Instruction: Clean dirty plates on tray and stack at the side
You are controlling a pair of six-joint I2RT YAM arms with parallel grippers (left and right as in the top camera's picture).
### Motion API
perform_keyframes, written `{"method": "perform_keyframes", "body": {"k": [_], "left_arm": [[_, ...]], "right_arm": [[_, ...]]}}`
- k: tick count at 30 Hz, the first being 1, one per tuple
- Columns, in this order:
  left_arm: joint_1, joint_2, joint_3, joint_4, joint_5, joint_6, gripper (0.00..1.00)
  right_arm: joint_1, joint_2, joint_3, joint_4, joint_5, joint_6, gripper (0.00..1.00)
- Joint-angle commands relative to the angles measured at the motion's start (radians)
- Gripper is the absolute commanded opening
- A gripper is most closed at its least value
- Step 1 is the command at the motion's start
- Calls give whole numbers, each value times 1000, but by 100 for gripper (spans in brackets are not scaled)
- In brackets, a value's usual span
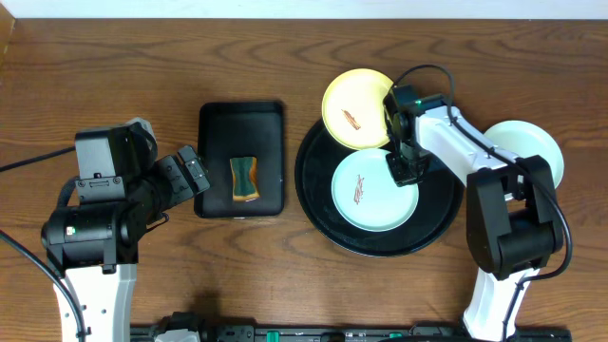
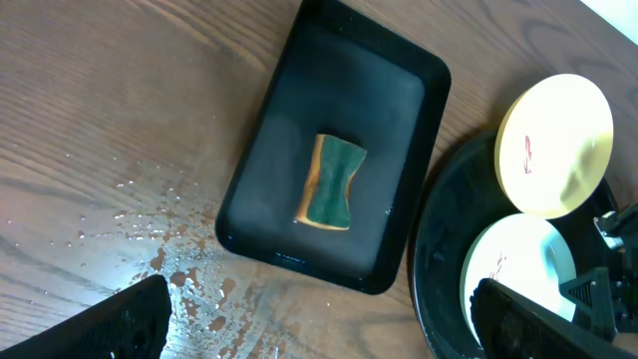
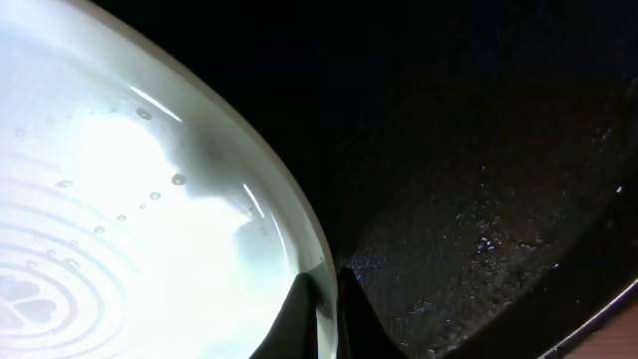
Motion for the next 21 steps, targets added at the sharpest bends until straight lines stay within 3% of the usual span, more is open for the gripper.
{"method": "perform_keyframes", "body": {"k": [1, 8, 15, 21], "left_arm": [[4, 1, 21, -2, -5, 13, 96], [-9, 6, 21, -2, 34, 64, 100], [-58, 80, 21, -1, 40, 89, 100], [-64, 181, 21, 2, 39, 100, 100]], "right_arm": [[5, -2, -9, 16, -91, -32, 8], [-103, -59, -9, -18, -340, 32, 24], [-220, -57, -63, -27, -499, 71, 24], [-230, -57, -184, 43, -600, 57, 25]]}}
